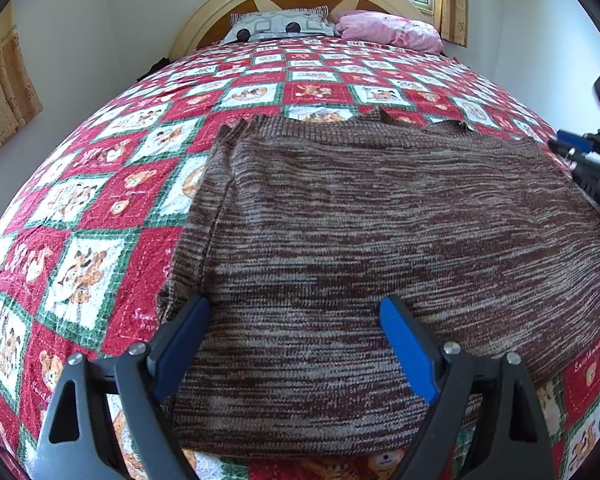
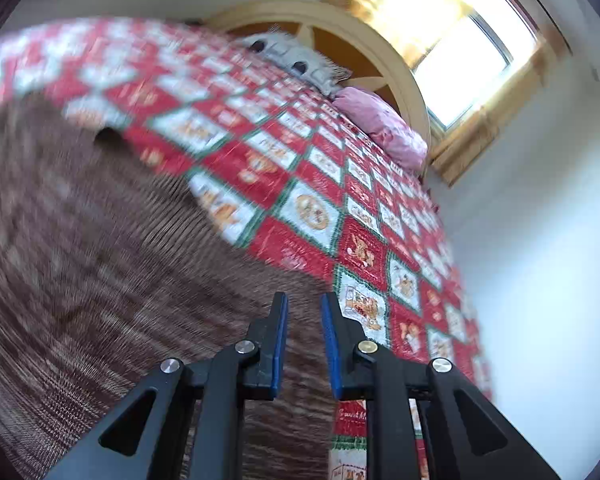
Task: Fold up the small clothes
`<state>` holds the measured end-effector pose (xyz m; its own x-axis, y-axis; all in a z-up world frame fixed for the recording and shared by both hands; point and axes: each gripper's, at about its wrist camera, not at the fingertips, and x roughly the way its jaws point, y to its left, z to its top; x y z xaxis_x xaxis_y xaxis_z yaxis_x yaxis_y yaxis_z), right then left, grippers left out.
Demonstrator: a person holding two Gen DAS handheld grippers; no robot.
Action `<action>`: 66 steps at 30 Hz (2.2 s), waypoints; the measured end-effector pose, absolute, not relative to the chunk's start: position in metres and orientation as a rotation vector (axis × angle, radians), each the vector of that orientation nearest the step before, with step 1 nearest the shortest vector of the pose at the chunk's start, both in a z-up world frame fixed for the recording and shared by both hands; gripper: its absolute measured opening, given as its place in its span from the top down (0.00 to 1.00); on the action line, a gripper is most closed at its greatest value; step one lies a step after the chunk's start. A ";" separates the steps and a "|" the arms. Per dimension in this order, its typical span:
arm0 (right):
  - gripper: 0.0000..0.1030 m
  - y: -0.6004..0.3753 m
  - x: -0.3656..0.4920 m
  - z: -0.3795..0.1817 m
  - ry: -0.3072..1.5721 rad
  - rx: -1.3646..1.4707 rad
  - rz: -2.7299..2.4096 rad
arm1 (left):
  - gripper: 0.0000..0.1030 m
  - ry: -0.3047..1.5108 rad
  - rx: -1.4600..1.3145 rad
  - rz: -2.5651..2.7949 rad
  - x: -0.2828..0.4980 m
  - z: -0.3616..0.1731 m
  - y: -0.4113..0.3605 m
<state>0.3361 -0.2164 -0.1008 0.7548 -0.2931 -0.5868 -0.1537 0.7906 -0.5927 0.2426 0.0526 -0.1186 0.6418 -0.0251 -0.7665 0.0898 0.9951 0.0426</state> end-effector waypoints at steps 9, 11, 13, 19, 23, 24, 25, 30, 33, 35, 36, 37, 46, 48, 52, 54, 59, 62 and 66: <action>0.71 -0.268 0.348 -0.086 0.836 -0.222 0.110 | 0.13 0.872 0.077 -0.066 0.243 -0.119 0.051; 0.46 -0.300 0.350 -0.077 0.816 -0.078 0.062 | 0.12 0.872 0.077 -0.066 0.243 -0.119 0.051; 0.40 -0.321 0.357 -0.077 0.808 -0.001 0.040 | 0.12 0.872 0.078 -0.066 0.243 -0.119 0.051; 0.73 -0.313 0.383 -0.112 0.966 0.020 0.128 | 0.12 0.873 0.077 -0.067 0.243 -0.119 0.051; 0.86 -0.266 0.362 -0.100 0.863 -0.298 0.058 | 0.12 0.873 0.078 -0.067 0.243 -0.119 0.051; 0.87 -0.250 0.353 -0.099 0.820 -0.404 0.042 | 0.12 0.873 0.077 -0.067 0.243 -0.119 0.052; 0.87 -0.237 0.345 -0.099 0.777 -0.503 0.010 | 0.12 0.873 0.076 -0.067 0.243 -0.119 0.051; 0.88 -0.237 0.350 -0.117 0.743 -0.719 -0.268 | 0.12 0.873 0.076 -0.067 0.244 -0.119 0.051; 0.88 -0.258 0.361 -0.135 0.846 -0.676 -0.289 | 0.12 0.873 0.077 -0.067 0.243 -0.119 0.051; 0.88 -0.271 0.361 -0.128 0.856 -0.573 -0.231 | 0.12 0.873 0.076 -0.067 0.243 -0.119 0.052; 0.87 -0.282 0.361 -0.119 0.862 -0.500 -0.211 | 0.12 0.873 0.075 -0.068 0.243 -0.119 0.051; 0.87 -0.297 0.360 -0.108 0.854 -0.402 -0.204 | 0.12 0.873 0.075 -0.068 0.243 -0.119 0.051; 0.87 -0.356 0.335 -0.064 0.790 0.055 -0.162 | 0.12 0.874 0.076 -0.068 0.244 -0.120 0.051; 0.87 -0.328 0.335 -0.069 0.823 0.040 -0.055 | 0.11 0.873 0.076 -0.067 0.244 -0.119 0.052; 0.86 -0.287 0.337 -0.090 0.905 0.045 0.087 | 0.11 0.873 0.075 -0.068 0.244 -0.120 0.051; 0.86 -0.271 0.338 -0.113 0.947 -0.043 0.052 | 0.11 0.874 0.076 -0.068 0.244 -0.120 0.049; 0.82 -0.260 0.324 -0.111 0.898 -0.123 -0.006 | 0.11 0.874 0.075 -0.068 0.244 -0.120 0.052; 0.82 -0.261 0.301 -0.090 0.850 -0.009 0.010 | 0.11 0.874 0.075 -0.068 0.244 -0.120 0.051; 0.71 -0.236 0.263 -0.079 0.813 0.101 0.104 | 0.11 0.874 0.080 -0.065 0.244 -0.121 0.050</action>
<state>0.2625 -0.2364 -0.0792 0.6829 0.1314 -0.7186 -0.0542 0.9901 0.1296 0.2439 0.0497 -0.1205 0.6401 -0.0247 -0.7679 0.0899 0.9950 0.0429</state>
